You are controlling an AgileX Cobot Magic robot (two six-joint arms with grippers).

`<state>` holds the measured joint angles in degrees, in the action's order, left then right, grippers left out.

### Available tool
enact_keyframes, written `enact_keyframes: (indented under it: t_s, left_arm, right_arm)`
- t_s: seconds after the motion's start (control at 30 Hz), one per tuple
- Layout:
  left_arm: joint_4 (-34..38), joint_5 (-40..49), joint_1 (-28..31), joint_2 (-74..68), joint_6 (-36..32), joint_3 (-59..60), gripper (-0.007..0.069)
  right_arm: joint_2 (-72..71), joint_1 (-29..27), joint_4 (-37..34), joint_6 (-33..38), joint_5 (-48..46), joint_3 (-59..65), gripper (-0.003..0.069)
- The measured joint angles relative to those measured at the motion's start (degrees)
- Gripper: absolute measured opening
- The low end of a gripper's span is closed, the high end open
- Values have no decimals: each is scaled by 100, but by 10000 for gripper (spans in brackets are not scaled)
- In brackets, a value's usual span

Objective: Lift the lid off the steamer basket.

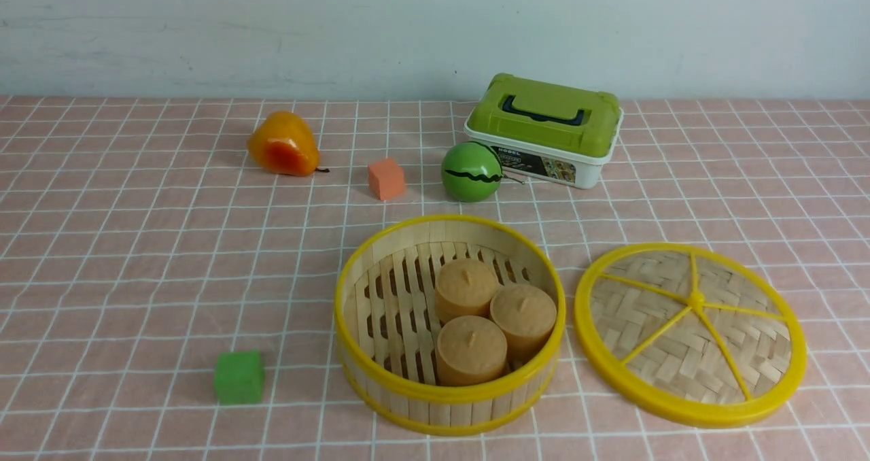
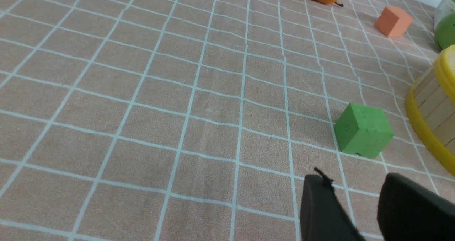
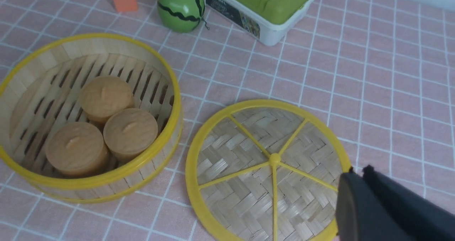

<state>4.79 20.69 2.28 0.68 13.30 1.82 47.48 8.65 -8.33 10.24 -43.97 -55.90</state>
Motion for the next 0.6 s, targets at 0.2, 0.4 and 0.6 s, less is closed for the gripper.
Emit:
enact_keyframes:
  t_s: [0.2, 0.4, 0.6]
  left_arm:
    - [0, 0, 0, 0, 0, 0, 239]
    - [0, 0, 0, 0, 0, 0, 239]
    - [0, 0, 0, 0, 0, 0, 239]
  right_arm:
    - [-1067, 0, -12, 7, 827, 922, -22]
    - [-1379, 0, -18, 9, 875, 1065, -20]
    - [-1382, 0, -31, 9, 871, 1065, -14]
